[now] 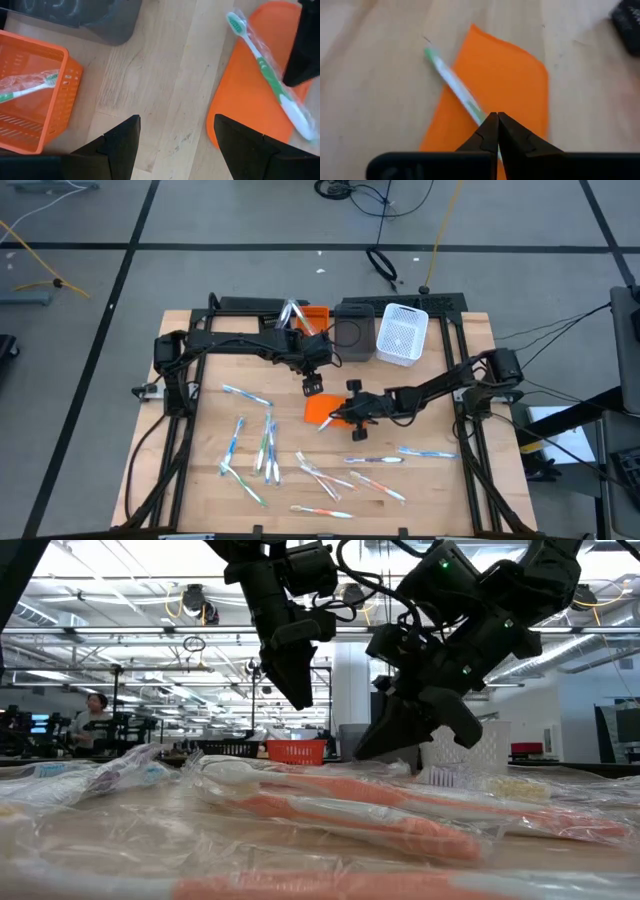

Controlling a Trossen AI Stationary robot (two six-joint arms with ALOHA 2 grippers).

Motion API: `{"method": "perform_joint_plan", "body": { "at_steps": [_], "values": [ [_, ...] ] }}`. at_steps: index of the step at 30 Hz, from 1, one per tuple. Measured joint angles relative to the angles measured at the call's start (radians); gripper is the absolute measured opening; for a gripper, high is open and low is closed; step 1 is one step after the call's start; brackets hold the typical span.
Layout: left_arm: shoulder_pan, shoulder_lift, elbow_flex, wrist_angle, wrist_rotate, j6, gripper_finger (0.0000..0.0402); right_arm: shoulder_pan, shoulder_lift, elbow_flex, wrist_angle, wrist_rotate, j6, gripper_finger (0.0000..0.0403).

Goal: Pick & Place Toothbrushes
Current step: Put the green toothbrush into the orange bin

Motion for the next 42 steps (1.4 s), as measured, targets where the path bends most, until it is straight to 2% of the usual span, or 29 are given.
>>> {"method": "perform_joint_plan", "body": {
  "at_steps": [11, 16, 22, 26, 30, 35, 42],
  "values": [
    [0.0, 0.0, 0.0, 0.002, 0.0, 0.003, 0.0253, 0.004, -0.148, 0.0, -0.117, 0.021, -0.013, 0.0],
    [0.0, 0.0, 0.0, 0.002, 0.0, 0.005, 0.0253, 0.025, -0.124, 0.001, -0.157, -0.034, -0.004, 0.0007],
    [0.0, 0.0, 0.0, 0.006, 0.0, 0.014, 0.0253, 0.028, -0.051, -0.001, -0.1, -0.03, -0.024, 0.0064],
    [0.0, 0.0, 0.0, 0.006, 0.0, 0.014, 0.0253, 0.025, -0.044, 0.001, -0.054, -0.03, -0.048, 0.0116],
    [0.0, 0.0, 0.0, 0.006, 0.0, 0.019, 0.0253, 0.02, -0.042, 0.001, -0.061, -0.029, -0.06, 0.0152],
    [0.0, 0.0, 0.0, 0.006, 0.0, 0.022, 0.0253, 0.021, -0.031, 0.001, -0.058, -0.03, -0.061, 0.017],
    [0.0, 0.0, 0.0, 0.006, 0.0, 0.023, 0.0253, 0.02, 0.031, -0.001, -0.039, -0.027, -0.068, 0.0163]
  ]
}}
